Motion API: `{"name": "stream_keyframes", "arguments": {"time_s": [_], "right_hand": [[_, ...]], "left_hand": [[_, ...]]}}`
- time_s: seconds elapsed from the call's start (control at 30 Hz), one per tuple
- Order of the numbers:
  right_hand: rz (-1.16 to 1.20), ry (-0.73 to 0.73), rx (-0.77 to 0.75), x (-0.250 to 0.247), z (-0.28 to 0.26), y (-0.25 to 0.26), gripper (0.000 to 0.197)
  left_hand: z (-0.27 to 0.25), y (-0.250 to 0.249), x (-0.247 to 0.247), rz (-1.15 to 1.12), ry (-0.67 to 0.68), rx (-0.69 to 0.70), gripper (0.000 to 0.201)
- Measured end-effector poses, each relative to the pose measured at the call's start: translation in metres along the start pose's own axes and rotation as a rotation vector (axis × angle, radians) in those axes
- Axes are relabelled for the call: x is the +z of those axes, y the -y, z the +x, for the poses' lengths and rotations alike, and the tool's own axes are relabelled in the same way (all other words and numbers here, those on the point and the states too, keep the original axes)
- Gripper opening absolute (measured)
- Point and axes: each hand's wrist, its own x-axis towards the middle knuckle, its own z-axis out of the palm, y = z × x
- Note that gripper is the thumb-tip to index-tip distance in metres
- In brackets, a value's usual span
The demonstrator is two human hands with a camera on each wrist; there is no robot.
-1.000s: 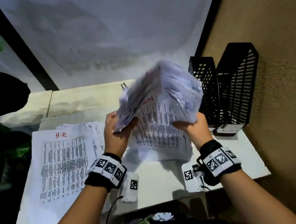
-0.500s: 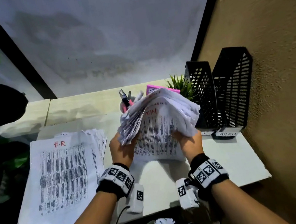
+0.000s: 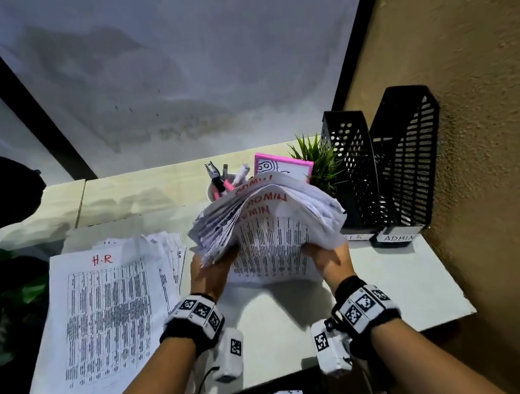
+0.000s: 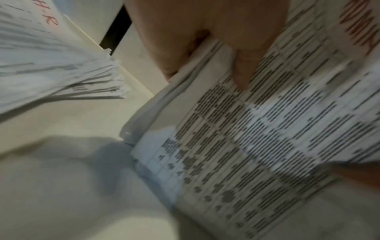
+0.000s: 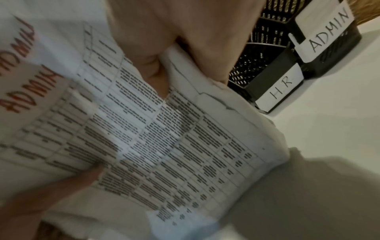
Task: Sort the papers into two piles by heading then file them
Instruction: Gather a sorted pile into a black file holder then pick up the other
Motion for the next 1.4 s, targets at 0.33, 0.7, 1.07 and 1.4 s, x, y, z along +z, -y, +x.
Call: {"name": "stream_keyframes", "arguments": {"time_s": [0.33, 0.7, 1.07, 1.4], "right_hand": [[-0.099, 0.072, 0.039, -0.05, 0.032, 0.066, 0.018], [0.275, 0.037, 0.012, -0.112, 0.063, 0.106, 0.013], [-0.661, -0.311, 0.24, -0.208, 0.13, 0.009, 0.05], [-0.598, -0.305, 0.216, -0.198, 0.115, -0.017, 0.043]], "left_hand": [[0.001, -0.052, 0.005, -0.211, 0.169, 0.245, 0.02], [-0.035, -0.112, 0.033, -0.009, 0.263, 0.455, 0.02], [-0.042, -0.17, 0.043, -0.121, -0.038, 0.551, 0.036], [-0.045, -0.174, 0.108, -0.042, -0.03, 0.716, 0.037]]}}
